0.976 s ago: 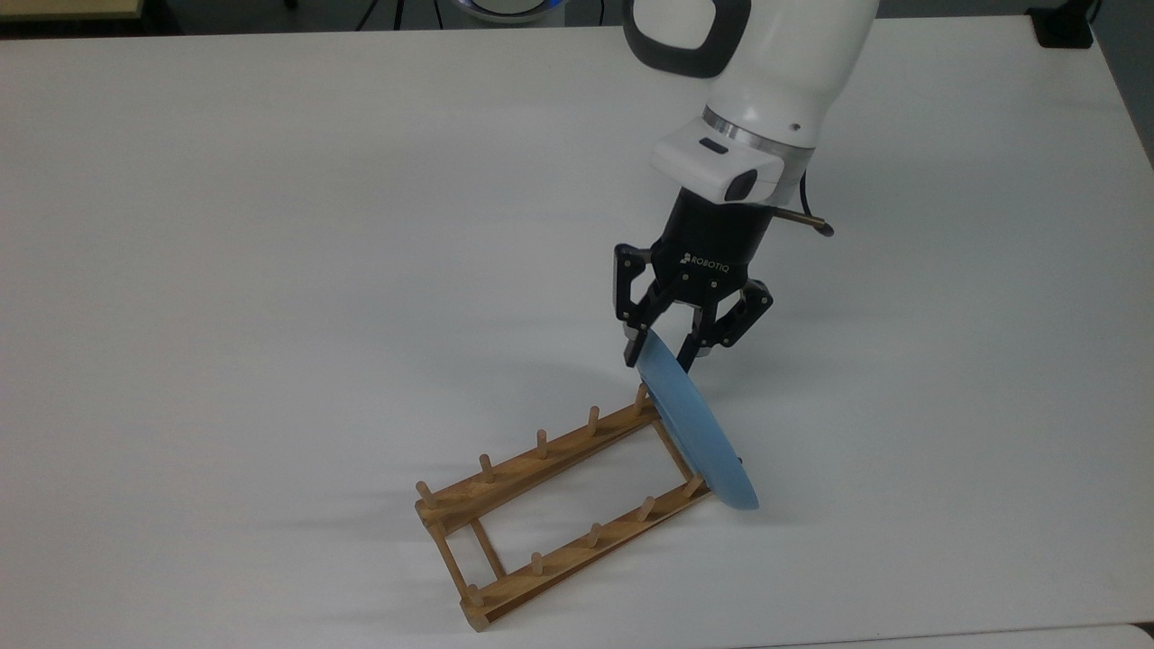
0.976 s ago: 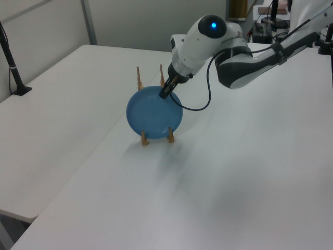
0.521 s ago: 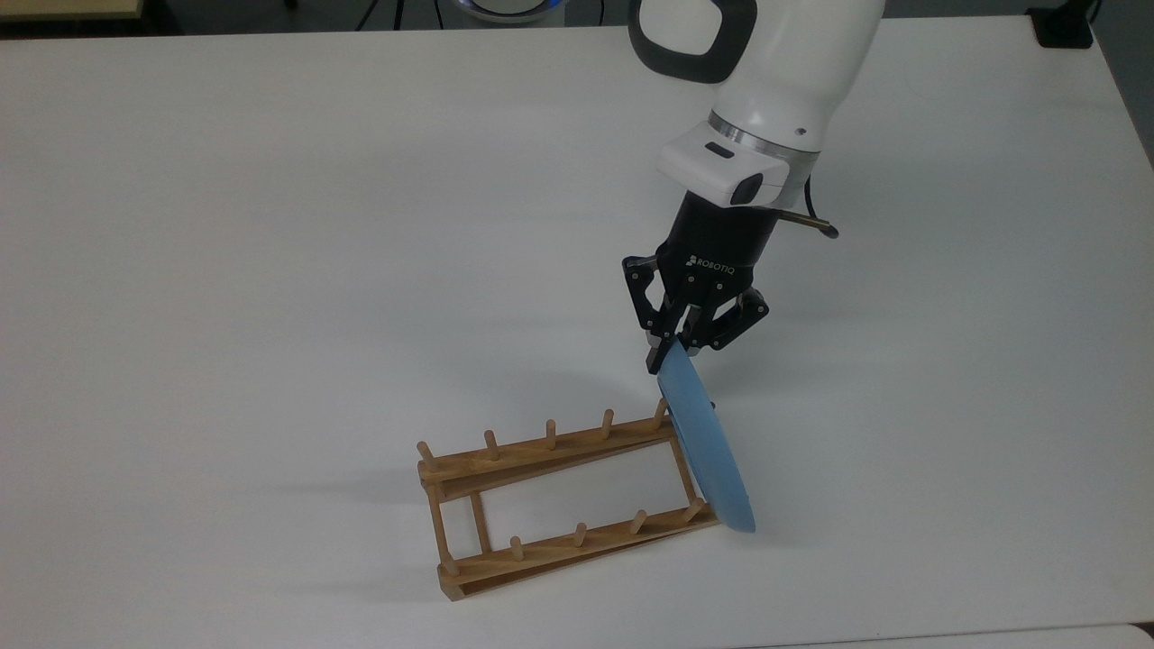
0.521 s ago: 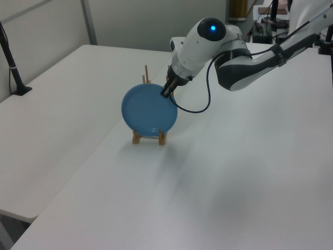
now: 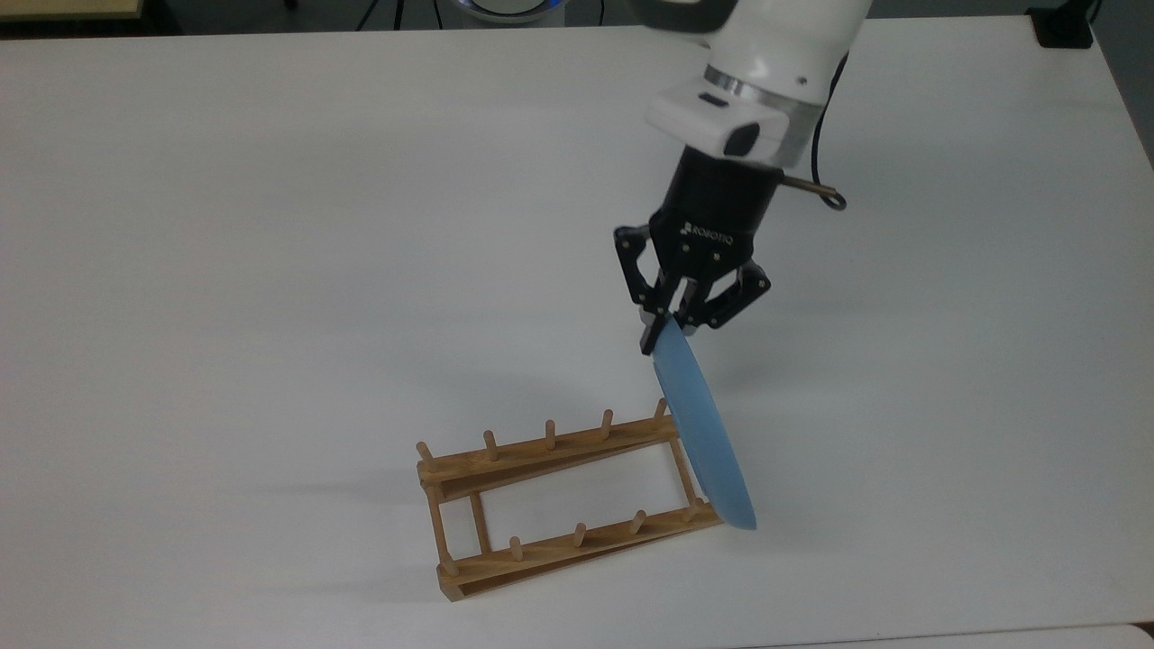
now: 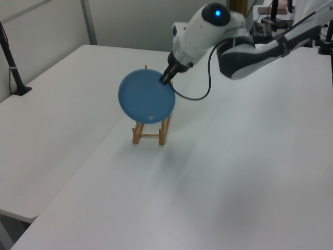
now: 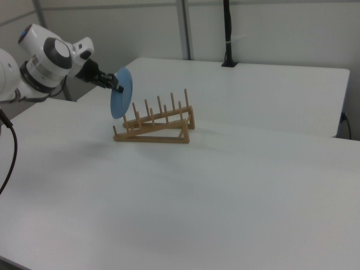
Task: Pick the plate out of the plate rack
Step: 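Lift the blue plate up out of the rack slots, then carry the plate away from the rack and lower it flat onto the table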
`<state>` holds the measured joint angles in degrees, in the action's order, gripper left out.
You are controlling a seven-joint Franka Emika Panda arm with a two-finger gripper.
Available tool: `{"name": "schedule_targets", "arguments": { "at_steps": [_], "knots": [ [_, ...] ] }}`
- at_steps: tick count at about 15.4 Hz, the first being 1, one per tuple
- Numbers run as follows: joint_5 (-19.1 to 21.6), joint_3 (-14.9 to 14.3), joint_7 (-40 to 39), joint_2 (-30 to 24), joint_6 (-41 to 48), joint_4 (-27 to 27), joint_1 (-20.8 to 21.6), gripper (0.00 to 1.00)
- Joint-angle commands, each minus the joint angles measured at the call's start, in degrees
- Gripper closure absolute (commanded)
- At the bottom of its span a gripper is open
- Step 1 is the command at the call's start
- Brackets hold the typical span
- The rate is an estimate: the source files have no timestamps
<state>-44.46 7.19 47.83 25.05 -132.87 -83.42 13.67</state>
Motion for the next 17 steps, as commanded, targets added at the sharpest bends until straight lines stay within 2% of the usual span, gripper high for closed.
{"name": "schedule_targets", "arguments": {
  "at_steps": [1,3,5,7,9,11,14,17],
  "knots": [
    [7.1,-0.2,-1.6,-7.2,3.2,-4.6,-2.1,1.0],
    [16.3,-0.2,-11.1,-9.1,8.7,-4.4,-4.3,1.0],
    [28.3,-0.5,-25.8,-12.0,15.2,-3.9,-7.2,1.0],
    [37.0,-0.9,-40.6,-14.3,24.3,-3.9,-10.8,1.0],
    [40.3,-1.0,-53.1,-15.0,33.2,-4.0,-14.6,1.0],
    [42.0,-1.0,-61.4,-14.7,35.9,-4.6,-18.1,1.0],
    [43.7,-1.1,-64.9,-14.3,35.0,-9.4,-21.9,1.0],
    [49.3,-1.2,-63.9,-14.8,30.5,-14.2,-24.5,1.0]
  ]
}}
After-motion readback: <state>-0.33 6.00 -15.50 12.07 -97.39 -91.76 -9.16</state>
